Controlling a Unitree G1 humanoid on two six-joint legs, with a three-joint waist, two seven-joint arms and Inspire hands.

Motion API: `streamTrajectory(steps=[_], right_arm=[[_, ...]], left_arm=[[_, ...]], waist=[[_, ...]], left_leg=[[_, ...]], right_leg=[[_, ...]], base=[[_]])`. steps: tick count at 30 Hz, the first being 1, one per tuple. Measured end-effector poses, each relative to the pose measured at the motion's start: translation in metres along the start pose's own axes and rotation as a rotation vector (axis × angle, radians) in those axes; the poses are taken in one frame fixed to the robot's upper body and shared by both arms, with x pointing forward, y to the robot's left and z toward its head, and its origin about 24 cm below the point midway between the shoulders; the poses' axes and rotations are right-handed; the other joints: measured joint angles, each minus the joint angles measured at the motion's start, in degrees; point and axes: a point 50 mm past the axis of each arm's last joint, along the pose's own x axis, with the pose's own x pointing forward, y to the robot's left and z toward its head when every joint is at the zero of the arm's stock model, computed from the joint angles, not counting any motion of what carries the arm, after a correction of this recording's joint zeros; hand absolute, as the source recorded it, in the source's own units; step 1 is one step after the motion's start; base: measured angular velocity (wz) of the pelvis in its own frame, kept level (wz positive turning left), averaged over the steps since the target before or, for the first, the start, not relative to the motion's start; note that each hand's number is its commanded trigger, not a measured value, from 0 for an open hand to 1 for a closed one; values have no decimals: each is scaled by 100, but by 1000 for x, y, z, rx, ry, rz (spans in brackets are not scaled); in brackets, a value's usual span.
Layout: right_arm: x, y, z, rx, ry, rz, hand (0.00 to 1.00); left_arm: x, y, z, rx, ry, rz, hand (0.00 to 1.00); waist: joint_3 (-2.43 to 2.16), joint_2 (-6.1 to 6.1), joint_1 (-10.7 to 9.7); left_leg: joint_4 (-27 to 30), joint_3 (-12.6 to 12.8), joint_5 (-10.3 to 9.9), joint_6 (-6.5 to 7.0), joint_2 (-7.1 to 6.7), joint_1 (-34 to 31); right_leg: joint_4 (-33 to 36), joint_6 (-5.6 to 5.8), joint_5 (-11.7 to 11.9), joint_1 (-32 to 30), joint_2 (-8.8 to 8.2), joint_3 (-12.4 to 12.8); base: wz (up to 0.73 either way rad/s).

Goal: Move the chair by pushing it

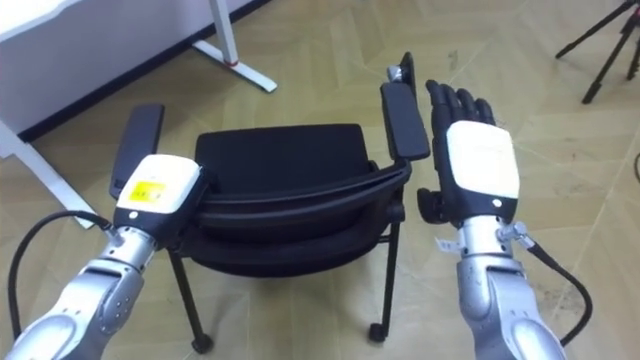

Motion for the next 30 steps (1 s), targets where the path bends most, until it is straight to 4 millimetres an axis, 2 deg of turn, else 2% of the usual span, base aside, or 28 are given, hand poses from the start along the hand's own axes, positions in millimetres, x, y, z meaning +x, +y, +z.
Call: streamTrajectory(steps=[7, 11, 15, 24, 30], right_arm=[[-3, 8, 19, -114, -136, 120, 0], [-4, 14, 23, -116, -150, 184, 0], [-4, 18, 30, -119, -181, 245, 0], [-3, 20, 30, -136, -185, 297, 0], [-2, 15, 39, -210, -243, 288, 0]], left_arm=[[2, 5, -1, 15, -15, 11, 100], [4, 8, 1, 27, -32, 15, 100], [5, 8, 1, 33, -35, 14, 100], [5, 8, 0, 35, -39, 13, 100], [6, 8, 0, 35, -49, 12, 100]], waist=[[20, -55, 33], [31, -104, 91], [23, -129, 107], [23, -129, 106], [23, -129, 124]], left_leg=[[0, -39, -1, 0, 2, -55], [3, -57, -1, 0, 4, -67], [7, -58, -1, 0, 4, -65], [13, -99, -1, 0, 4, -72], [23, -102, 0, 0, 4, -79]], right_leg=[[-31, 2, -1, -13, -1, -32], [-39, 1, -1, -14, -1, -51], [-41, 0, 0, -11, -1, -52], [-42, 0, -1, 4, -1, -75], [-38, -1, -1, 5, -2, -74]], base=[[2], [0], [0], [0], [0]])
